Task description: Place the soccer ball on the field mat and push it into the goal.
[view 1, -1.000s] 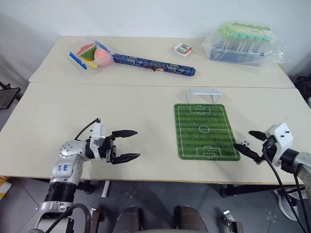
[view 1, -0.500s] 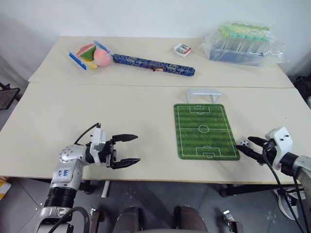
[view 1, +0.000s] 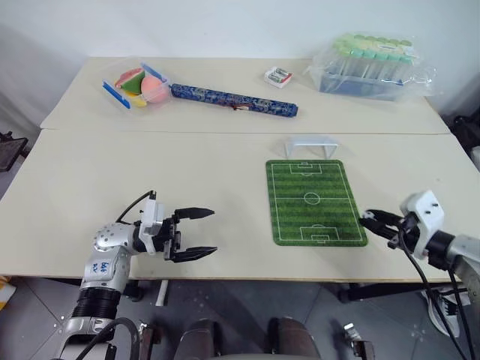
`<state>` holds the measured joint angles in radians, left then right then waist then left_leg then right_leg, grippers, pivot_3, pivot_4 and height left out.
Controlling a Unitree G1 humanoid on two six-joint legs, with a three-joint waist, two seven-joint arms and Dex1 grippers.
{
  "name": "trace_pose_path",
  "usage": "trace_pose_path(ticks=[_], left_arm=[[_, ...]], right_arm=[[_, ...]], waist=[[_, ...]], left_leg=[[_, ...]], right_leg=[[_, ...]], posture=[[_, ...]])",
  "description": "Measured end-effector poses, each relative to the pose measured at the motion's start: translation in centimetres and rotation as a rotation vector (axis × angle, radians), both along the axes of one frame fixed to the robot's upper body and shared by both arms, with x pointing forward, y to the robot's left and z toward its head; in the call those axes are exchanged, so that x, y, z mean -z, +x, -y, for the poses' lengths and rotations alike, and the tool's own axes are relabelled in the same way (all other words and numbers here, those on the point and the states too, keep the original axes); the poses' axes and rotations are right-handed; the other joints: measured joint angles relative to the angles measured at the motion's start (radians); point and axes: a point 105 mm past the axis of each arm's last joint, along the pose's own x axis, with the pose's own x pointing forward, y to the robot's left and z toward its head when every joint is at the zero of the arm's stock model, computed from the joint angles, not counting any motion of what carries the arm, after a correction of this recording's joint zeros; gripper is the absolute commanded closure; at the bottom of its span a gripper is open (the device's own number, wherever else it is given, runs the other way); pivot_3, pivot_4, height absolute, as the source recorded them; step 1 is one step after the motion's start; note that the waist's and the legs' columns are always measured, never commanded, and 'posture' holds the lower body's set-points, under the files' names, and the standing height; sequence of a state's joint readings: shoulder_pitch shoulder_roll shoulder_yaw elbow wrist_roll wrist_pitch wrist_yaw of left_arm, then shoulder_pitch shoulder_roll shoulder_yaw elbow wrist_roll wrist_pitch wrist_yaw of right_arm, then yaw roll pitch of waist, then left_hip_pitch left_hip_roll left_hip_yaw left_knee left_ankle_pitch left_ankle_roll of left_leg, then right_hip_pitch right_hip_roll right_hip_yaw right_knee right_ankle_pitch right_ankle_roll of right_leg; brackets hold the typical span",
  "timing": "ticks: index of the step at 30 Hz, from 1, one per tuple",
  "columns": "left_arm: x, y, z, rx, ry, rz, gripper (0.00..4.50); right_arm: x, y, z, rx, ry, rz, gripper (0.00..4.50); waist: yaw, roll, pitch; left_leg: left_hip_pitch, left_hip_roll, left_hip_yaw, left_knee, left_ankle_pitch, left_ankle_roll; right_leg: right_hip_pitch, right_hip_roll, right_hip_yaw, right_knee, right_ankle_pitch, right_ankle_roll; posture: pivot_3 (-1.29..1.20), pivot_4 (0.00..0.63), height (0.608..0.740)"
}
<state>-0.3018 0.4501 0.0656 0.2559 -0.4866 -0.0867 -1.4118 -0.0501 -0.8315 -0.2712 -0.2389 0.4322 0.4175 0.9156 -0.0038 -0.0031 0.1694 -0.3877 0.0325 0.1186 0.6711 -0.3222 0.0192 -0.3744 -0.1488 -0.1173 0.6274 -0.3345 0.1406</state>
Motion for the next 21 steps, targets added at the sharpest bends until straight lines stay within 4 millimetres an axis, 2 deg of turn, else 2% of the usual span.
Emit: trace_pose_path(ticks=[2, 6, 10, 14, 21], left_arm=[[0.3, -0.1, -0.1, -0.007, 0.011, 0.011, 0.0], [1.4, -0.3, -0.6, -0.038, 0.034, 0.009, 0.0], [1.9, -0.1, -0.9, -0.073, 0.057, 0.047, 0.0], [2.2, -0.3, -1.1, -0.095, 0.06, 0.057, 0.0], [2.5, -0.4, -1.3, -0.13, 0.057, 0.052, 0.0]], right_arm=[[-0.1, -0.1, -2.0, -0.09, -0.01, -0.009, 3.66], [1.2, 0.0, -4.2, -0.226, -0.063, -0.078, 3.66], [1.7, 0.8, -4.1, -0.274, -0.094, -0.106, 3.66], [2.9, 0.8, -3.3, -0.303, -0.133, -0.159, 3.66], [4.0, 1.1, -3.1, -0.349, -0.173, -0.181, 3.66]], waist=[[0.002, 0.0, 0.0], [0.005, -0.001, 0.0], [0.004, -0.001, 0.0], [0.003, -0.001, 0.0], [0.002, -0.001, 0.0]], left_leg=[[0.0, -0.001, 0.0, 0.001, 0.0, 0.001], [-0.003, -0.001, -0.001, 0.004, -0.001, 0.002], [-0.003, -0.001, -0.002, 0.005, -0.001, 0.002], [-0.003, -0.001, -0.002, 0.005, -0.001, 0.002], [-0.003, 0.0, -0.002, 0.006, -0.001, 0.002]], right_leg=[[0.0, 0.0, 0.0, 0.0, 0.0, 0.0], [0.0, -0.001, -0.001, 0.0, 0.0, 0.0], [0.0, -0.001, -0.002, 0.0, 0.0, 0.0], [0.0, -0.001, -0.003, 0.0, 0.0, 0.0], [0.0, -0.001, -0.003, 0.001, 0.0, 0.0]], posture=[[0.0, 0.15, 0.74], [0.0, 0.15, 0.74], [0.0, 0.15, 0.74], [0.0, 0.15, 0.74], [0.0, 0.15, 0.74]])
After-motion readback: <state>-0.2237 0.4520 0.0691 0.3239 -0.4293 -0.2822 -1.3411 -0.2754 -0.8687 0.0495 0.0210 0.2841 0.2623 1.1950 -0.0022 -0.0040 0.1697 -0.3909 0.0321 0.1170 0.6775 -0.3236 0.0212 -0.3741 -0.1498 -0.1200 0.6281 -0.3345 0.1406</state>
